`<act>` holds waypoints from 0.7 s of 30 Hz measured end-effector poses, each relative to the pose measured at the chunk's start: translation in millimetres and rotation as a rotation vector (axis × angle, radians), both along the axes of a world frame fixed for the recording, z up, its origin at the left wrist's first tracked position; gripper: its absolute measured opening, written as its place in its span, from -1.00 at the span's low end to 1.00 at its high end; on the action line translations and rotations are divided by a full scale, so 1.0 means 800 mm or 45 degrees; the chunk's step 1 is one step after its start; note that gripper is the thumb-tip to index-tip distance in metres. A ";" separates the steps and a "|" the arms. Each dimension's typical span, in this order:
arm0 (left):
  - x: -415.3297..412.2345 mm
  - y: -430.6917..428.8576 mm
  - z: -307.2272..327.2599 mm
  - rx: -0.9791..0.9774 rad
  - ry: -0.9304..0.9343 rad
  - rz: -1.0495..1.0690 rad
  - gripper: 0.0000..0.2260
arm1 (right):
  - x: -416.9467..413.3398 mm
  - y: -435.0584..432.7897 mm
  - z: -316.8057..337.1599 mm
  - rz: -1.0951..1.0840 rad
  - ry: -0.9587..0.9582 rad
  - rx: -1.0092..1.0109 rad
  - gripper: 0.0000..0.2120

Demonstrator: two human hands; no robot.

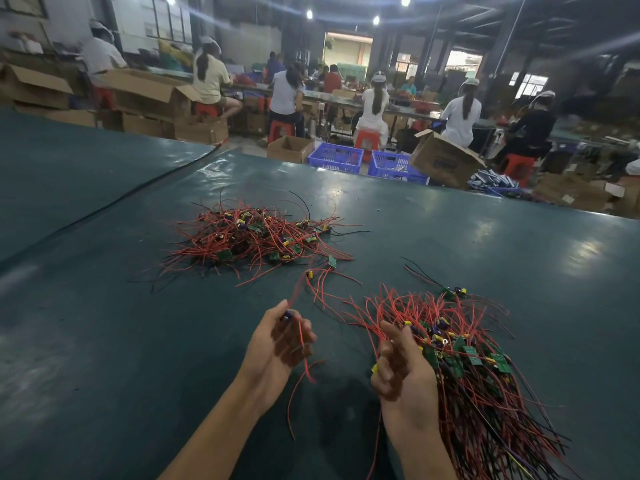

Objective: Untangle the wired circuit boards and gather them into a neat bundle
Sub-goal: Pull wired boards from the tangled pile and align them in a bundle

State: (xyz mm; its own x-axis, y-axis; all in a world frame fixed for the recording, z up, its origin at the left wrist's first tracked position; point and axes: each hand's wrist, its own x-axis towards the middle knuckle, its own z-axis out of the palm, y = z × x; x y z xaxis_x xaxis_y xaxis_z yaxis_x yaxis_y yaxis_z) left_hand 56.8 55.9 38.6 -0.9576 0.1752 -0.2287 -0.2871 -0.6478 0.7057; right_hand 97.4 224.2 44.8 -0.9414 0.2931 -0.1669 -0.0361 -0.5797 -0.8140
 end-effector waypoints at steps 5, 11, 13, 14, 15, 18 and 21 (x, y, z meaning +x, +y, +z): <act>0.008 0.020 -0.005 -0.234 0.107 -0.278 -0.72 | 0.004 -0.028 -0.005 0.117 -0.015 0.376 -0.87; 0.014 0.025 -0.013 -0.543 0.274 -0.437 -0.66 | 0.006 -0.046 -0.008 0.148 0.074 0.519 -0.74; 0.015 0.024 -0.013 -0.578 0.325 -0.495 -0.70 | 0.006 -0.044 -0.006 0.112 0.053 0.478 -0.76; 0.017 0.025 -0.013 -0.607 0.358 -0.533 -0.69 | 0.006 -0.043 -0.005 0.090 0.022 0.427 -0.77; 0.019 0.026 -0.012 -0.634 0.389 -0.571 -0.68 | 0.005 -0.042 -0.005 0.059 -0.016 0.388 -0.77; 0.023 0.030 -0.008 -0.685 0.455 -0.640 -0.65 | 0.001 -0.033 -0.005 -0.047 -0.131 0.281 -0.76; 0.024 0.030 -0.004 -0.722 0.499 -0.706 -0.61 | -0.002 -0.014 -0.003 -0.127 -0.174 0.160 -0.82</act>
State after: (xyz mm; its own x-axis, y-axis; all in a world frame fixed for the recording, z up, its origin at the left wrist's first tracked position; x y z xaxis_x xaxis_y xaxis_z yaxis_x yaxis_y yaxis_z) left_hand 75.8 79.6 35.1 -0.7961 0.5976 -0.0954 -0.1260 -0.0095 0.9920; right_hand 95.6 212.7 42.5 -0.8778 0.4102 -0.2475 0.0275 -0.4725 -0.8809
